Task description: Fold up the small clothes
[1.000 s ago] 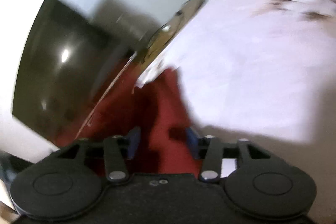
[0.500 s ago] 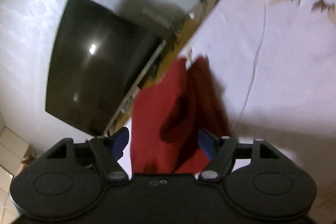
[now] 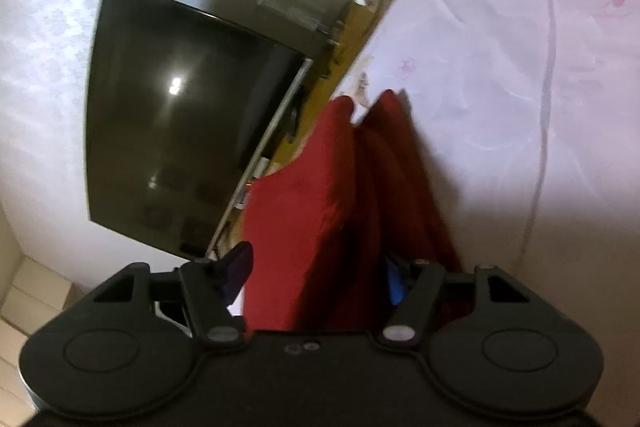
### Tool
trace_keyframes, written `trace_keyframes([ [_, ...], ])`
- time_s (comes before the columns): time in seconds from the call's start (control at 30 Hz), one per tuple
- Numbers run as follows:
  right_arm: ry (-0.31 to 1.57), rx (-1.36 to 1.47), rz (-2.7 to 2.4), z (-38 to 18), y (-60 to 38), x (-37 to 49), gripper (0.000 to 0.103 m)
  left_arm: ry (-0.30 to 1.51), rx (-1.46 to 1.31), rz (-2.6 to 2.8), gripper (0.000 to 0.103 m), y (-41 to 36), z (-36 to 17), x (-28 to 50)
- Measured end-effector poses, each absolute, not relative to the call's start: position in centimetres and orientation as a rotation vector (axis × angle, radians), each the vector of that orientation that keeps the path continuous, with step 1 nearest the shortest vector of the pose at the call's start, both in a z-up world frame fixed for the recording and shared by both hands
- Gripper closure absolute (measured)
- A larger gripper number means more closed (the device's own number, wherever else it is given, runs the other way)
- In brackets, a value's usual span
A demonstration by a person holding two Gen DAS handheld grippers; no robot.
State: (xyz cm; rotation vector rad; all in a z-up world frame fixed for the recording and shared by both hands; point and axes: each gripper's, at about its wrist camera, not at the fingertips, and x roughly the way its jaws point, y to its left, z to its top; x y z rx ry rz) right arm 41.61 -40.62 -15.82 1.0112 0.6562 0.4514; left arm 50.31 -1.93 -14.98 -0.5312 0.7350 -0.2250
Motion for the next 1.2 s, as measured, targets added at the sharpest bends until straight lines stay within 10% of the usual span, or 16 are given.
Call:
trace_keyframes([
  [0.1, 0.68, 0.98, 0.417, -16.2, -40.3, 42.3, 0.081, 0.752, -0.514, -0.217, 0.027, -2.3, -15.3, 51.3],
  [0.23, 0.652, 0.841, 0.382, -15.5, -39.4, 41.8, 0.088, 0.753, -0.505, -0.225, 0.027, -2.5, -14.8, 52.4],
  [0.7, 0.656, 0.756, 0.336, -16.0, -39.8, 41.0, 0.088, 0.786, -0.388, -0.262, 0.027, -4.4, -14.7, 54.6],
  [0.9, 0.527, 0.8, 0.371, -14.6, -42.3, 40.4, 0.06, 0.733, -0.421, -0.29, 0.028, -3.0, -13.3, 54.3],
  [1.2, 0.587, 0.812, 0.4, -14.5, -43.1, 48.9, 0.061, 0.773, -0.473, -0.328, 0.028, -3.1, -14.6, 57.3],
])
